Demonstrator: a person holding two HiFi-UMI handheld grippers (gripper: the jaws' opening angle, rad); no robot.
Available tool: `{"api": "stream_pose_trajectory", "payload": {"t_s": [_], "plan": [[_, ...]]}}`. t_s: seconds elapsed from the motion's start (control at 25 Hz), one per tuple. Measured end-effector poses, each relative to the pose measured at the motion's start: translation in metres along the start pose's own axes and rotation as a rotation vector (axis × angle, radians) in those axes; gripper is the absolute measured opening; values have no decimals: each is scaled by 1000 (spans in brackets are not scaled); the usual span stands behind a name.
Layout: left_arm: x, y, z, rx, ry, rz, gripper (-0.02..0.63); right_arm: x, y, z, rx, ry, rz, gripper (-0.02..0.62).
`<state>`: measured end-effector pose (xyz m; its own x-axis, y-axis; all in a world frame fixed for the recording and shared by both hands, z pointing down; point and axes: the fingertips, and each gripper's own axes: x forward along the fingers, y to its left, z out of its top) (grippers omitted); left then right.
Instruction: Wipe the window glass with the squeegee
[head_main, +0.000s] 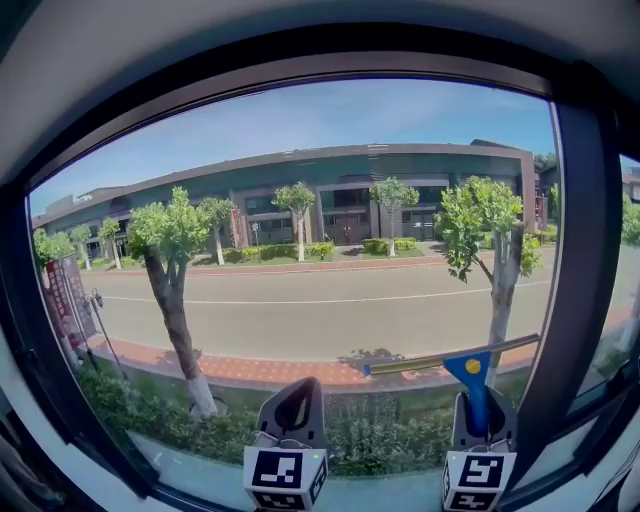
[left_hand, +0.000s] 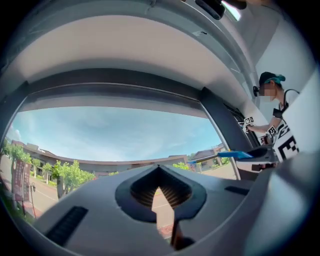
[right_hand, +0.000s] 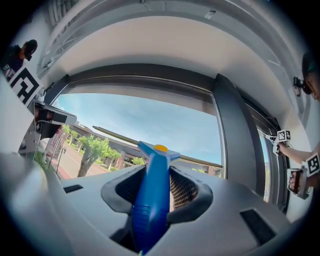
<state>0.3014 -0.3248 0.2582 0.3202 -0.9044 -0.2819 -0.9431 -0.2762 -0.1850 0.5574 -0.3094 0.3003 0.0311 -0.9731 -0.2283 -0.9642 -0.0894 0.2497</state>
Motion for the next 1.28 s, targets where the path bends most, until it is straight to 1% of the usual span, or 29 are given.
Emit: {"api": "stream_pose_trajectory", "payload": {"t_s": [0.08, 0.16, 0.24, 0.32, 0.44, 0.6, 0.72, 0.88, 1.08, 1.16, 1.2, 1.28], "plan": [[-9, 13, 13, -25, -11, 39, 0, 0, 9, 10, -18, -16, 23, 141], [-21, 32, 17, -46, -16, 76, 0, -3, 24, 16, -21, -18, 46, 140], [-28, 50, 12, -48, -18, 101, 1, -4, 36, 18, -16, -15, 57, 141], [-31, 64, 5, -43, -21, 107, 0, -4, 48, 19, -11, -12, 60, 140], [-38, 78, 1, -44, -12, 77, 2, -10, 71, 24, -9, -8, 47, 141], [-49, 97, 2, -34, 1, 27, 2, -20, 96, 43, -5, -8, 15, 141], [-59, 122, -1, -21, 11, 8, 2, -25, 125, 53, -3, 0, 0, 140], [-72, 156, -6, -28, 10, -11, 2, -32, 162, 62, 7, 11, -16, 140], [-72, 172, -1, -24, -11, -56, 2, -35, 179, 74, 19, 14, -46, 140], [-73, 181, -1, -40, -12, -64, 2, -35, 186, 80, 16, 16, -60, 140], [-74, 185, -5, -54, 4, -64, 2, -35, 189, 82, 16, 19, -67, 140], [-75, 190, -15, -89, 63, -56, 0, -36, 193, 85, 16, 23, -75, 141]]}}
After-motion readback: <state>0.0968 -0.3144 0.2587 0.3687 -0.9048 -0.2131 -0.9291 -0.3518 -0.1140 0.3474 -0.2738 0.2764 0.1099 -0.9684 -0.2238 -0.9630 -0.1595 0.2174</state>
